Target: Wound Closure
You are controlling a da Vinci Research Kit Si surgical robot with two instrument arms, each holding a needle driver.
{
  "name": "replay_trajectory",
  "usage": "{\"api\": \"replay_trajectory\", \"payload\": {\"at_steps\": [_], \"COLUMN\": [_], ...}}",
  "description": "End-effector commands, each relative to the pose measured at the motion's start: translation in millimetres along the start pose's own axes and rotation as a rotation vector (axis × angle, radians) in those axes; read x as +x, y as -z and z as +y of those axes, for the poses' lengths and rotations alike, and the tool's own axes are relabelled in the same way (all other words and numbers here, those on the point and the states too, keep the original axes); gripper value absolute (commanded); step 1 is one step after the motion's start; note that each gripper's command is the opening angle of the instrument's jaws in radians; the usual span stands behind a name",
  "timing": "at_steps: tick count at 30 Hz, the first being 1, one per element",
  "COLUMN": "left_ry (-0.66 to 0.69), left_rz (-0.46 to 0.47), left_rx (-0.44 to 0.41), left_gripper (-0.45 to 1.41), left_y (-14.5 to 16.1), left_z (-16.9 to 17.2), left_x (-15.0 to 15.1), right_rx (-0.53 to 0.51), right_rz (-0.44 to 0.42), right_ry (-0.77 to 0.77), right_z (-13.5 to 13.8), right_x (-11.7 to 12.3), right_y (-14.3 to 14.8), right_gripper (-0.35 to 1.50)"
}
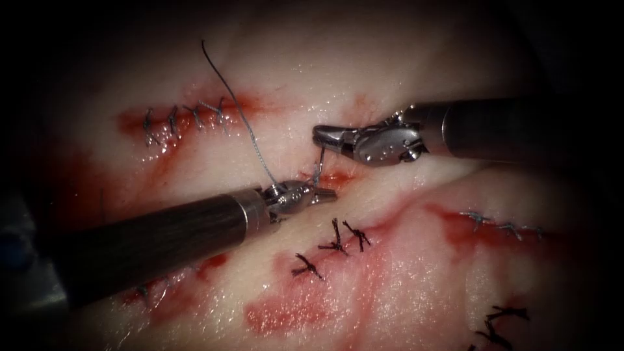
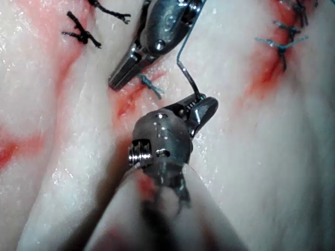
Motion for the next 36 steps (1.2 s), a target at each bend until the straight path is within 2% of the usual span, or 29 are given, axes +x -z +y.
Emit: {"api": "replay_trajectory", "payload": {"at_steps": [1, 7, 12, 20, 24, 36], "left_ry": [-0.001, -0.004, -0.004, -0.002, -0.002, -0.005], "left_rz": [0.002, -0.001, 0.019, 0.027, 0.027, 0.027], "left_rx": [-0.001, -0.004, 0.006, 0.028, 0.027, 0.026], "left_gripper": [-0.16, -0.16, -0.16, -0.15, -0.15, -0.16], "left_y": [-0.7, -0.6, -0.8, -1.2, -1.2, -0.8], "left_z": [-0.4, -0.8, -1.1, -1.1, -1.2, -1.3], "left_x": [0.4, 0.3, 0.4, 0.5, 0.5, 0.2], "right_rx": [-0.003, 0.012, 0.013, -0.012, 0.002, 0.033], "right_rz": [0.004, 0.013, 0.016, -0.025, -0.032, 0.008], "right_ry": [0.026, 0.072, 0.068, -0.114, -0.143, -0.151], "right_z": [-0.5, -2.7, -2.7, -2.5, -3.5, -4.9], "right_x": [-0.3, -0.3, -0.8, -3.1, -3.5, -2.4], "right_y": [-1.0, -1.0, -0.4, 0.8, 0.8, 1.1], "right_gripper": [-0.35, -0.35, -0.35, -0.35, -0.35, -0.35]}}
